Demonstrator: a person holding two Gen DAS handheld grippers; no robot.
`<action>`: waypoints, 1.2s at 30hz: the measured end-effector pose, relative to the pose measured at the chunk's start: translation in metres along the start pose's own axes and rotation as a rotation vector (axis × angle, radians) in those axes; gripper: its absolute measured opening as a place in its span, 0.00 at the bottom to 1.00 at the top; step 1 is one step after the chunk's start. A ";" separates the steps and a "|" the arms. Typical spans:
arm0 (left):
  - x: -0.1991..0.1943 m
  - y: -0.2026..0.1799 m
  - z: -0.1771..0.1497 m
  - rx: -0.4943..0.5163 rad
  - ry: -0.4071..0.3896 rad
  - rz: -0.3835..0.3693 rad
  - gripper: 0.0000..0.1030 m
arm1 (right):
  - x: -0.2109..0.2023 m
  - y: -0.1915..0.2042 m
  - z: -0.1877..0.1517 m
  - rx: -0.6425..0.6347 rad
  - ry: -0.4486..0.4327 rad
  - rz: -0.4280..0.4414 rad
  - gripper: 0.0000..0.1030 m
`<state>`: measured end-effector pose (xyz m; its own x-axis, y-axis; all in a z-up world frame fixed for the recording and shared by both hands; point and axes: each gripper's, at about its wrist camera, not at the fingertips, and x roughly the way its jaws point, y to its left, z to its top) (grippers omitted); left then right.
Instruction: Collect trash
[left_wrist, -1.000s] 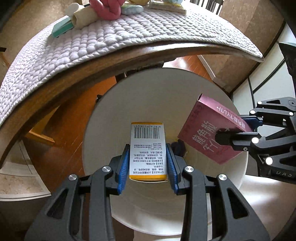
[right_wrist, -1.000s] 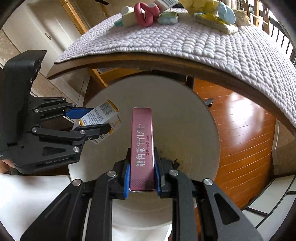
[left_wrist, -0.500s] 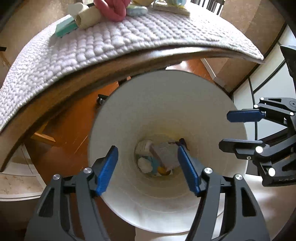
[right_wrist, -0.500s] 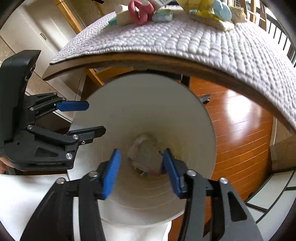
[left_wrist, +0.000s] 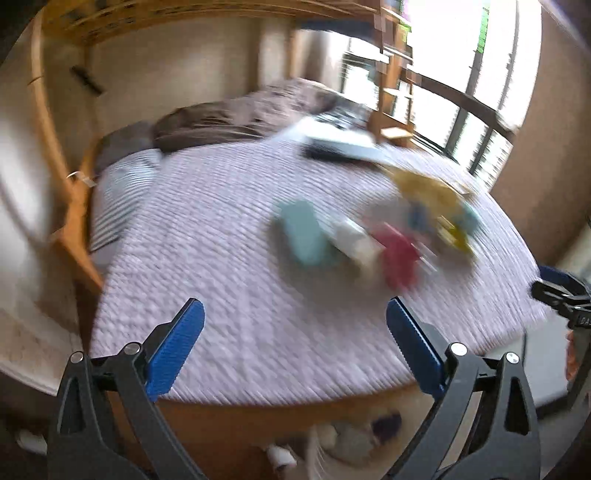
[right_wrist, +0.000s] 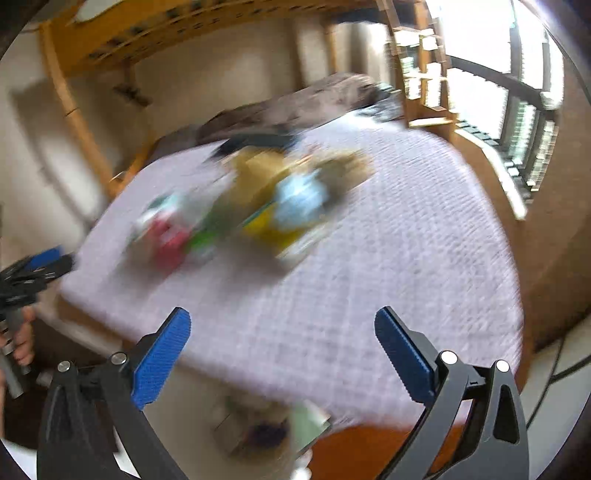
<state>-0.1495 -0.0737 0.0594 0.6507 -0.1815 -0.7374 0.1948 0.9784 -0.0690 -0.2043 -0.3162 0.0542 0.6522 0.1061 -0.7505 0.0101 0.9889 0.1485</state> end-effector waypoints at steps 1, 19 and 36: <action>0.006 0.008 0.005 -0.018 -0.003 0.030 0.97 | 0.006 -0.010 0.010 0.008 -0.007 -0.034 0.95; 0.131 0.103 0.072 -0.137 0.109 0.284 0.97 | 0.129 -0.133 0.091 0.158 0.059 -0.314 0.96; 0.130 0.122 0.049 -0.208 0.109 0.256 0.99 | 0.119 -0.137 0.082 0.115 0.065 -0.290 0.96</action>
<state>-0.0056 0.0172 -0.0117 0.5743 0.0732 -0.8154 -0.1257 0.9921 0.0006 -0.0657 -0.4480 -0.0024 0.5597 -0.1682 -0.8114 0.2763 0.9610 -0.0087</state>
